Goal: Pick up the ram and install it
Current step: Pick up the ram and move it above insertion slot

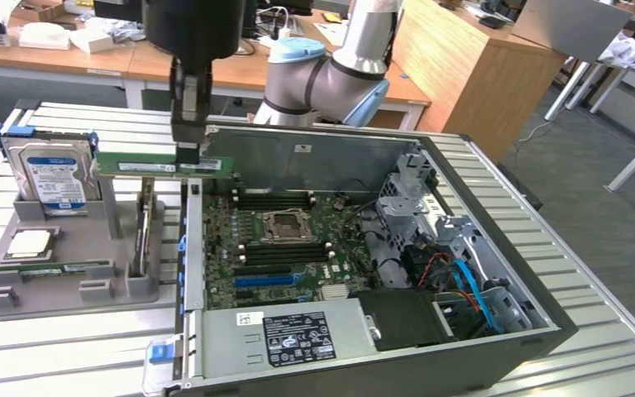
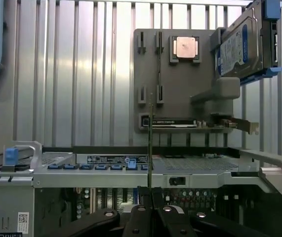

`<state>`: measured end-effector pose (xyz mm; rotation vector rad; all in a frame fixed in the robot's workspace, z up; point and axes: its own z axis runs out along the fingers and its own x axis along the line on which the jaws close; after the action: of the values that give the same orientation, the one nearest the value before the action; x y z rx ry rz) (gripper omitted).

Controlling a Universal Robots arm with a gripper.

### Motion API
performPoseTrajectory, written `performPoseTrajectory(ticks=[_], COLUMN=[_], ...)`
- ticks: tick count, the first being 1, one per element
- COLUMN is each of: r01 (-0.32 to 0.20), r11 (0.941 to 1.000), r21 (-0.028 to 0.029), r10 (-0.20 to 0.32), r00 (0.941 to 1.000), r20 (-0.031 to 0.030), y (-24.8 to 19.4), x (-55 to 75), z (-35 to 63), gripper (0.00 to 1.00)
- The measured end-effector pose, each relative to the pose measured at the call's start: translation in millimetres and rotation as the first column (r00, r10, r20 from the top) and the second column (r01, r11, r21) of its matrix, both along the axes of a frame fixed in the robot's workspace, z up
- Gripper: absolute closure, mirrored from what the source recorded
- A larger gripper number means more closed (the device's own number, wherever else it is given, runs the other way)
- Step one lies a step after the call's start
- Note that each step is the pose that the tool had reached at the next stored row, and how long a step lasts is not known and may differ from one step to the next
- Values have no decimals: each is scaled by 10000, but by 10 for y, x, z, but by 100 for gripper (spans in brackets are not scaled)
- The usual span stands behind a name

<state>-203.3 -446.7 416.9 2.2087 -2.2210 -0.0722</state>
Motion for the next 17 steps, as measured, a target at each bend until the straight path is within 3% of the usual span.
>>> performPoseTrajectory(ticks=[17], r01=[-2], r11=[10000], r21=[-1], r10=[2], r00=[10000], r20=[-1], y=[0], x=[476], z=[0], gripper=[89])
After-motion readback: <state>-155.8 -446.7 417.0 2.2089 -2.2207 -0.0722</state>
